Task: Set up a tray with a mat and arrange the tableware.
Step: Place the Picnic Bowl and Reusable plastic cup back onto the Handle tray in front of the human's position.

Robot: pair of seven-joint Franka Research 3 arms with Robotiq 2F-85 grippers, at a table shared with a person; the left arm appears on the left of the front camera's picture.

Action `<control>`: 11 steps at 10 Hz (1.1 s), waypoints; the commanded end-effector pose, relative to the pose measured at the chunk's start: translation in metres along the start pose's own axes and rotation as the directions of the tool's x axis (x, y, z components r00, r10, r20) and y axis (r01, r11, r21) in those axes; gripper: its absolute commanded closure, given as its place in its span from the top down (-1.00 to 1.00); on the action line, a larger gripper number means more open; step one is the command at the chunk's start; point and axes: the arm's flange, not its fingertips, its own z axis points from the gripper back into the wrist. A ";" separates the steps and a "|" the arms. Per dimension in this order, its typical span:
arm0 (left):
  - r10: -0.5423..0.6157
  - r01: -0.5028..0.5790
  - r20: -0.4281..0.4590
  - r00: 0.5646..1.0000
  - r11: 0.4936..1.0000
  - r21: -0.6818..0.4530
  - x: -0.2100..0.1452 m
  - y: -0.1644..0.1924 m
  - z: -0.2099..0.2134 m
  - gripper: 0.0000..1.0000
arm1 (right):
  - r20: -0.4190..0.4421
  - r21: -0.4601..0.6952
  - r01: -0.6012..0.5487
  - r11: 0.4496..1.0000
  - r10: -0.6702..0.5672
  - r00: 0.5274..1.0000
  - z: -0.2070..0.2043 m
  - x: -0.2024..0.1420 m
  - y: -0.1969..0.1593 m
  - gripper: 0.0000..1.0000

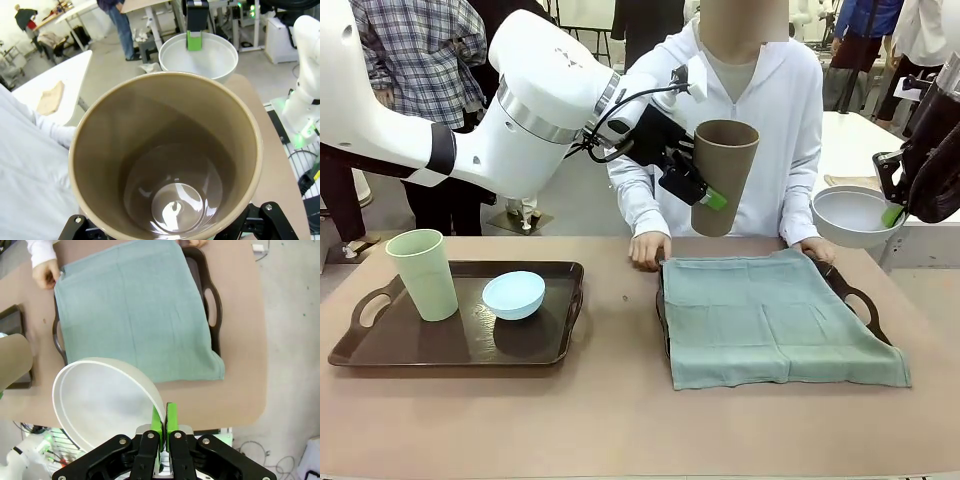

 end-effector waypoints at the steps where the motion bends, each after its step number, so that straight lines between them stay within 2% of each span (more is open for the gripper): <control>1: -0.015 0.015 0.009 1.000 1.000 -0.008 0.001 0.000 0.003 -0.43 | 0.014 0.002 -0.008 1.000 0.008 1.000 -0.001 0.000 0.000 -1.00; 11: -0.015 0.015 0.009 1.000 1.000 -0.008 0.001 0.000 0.003 -0.43 | 0.014 0.002 -0.008 1.000 0.008 1.000 -0.001 0.000 0.000 -1.00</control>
